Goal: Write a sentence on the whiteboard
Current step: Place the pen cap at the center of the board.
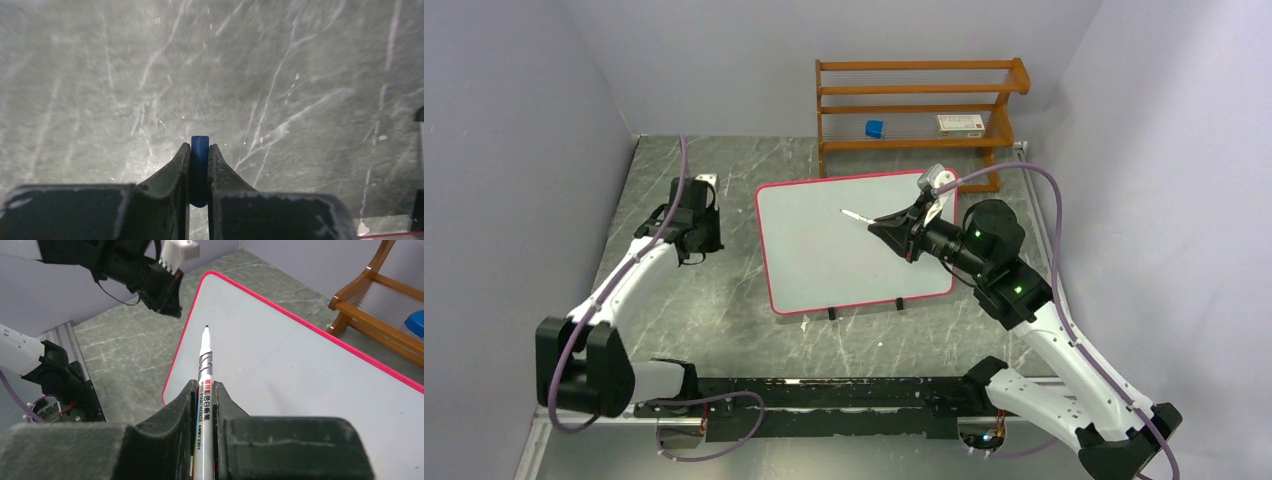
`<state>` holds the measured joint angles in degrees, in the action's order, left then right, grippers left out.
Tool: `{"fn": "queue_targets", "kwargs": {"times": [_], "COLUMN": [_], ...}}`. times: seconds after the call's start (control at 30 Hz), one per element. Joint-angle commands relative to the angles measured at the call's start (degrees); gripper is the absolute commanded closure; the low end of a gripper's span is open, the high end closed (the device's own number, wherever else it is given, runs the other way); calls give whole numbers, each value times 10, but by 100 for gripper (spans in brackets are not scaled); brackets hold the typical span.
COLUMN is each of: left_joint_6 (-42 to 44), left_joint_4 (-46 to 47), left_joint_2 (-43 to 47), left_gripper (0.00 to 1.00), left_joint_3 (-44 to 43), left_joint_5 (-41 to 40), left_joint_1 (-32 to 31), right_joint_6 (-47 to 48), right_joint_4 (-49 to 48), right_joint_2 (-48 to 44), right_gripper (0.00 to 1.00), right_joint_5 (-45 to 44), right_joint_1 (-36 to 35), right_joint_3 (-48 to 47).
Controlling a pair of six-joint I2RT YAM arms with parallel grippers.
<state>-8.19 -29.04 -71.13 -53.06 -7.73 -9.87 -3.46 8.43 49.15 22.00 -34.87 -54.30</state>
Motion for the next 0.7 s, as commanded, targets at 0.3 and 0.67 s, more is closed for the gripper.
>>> {"fn": "queue_targets", "kwargs": {"times": [0.3,0.67], "left_joint_6": [-24,-16], "left_joint_4": [53,57], "left_joint_2": [-180,-250], "left_gripper": [95,89], "left_joint_3": [-26,-35], "left_joint_5": [3,-11], "left_joint_1": [56,67], "right_joint_6": [27,30], "right_joint_4": [-10,-5], "right_joint_2": [-24,-19], "right_gripper": [100,100], "right_joint_5": [-69,-82], "right_joint_1": [-28,-39], "right_joint_3": [20,23]}}
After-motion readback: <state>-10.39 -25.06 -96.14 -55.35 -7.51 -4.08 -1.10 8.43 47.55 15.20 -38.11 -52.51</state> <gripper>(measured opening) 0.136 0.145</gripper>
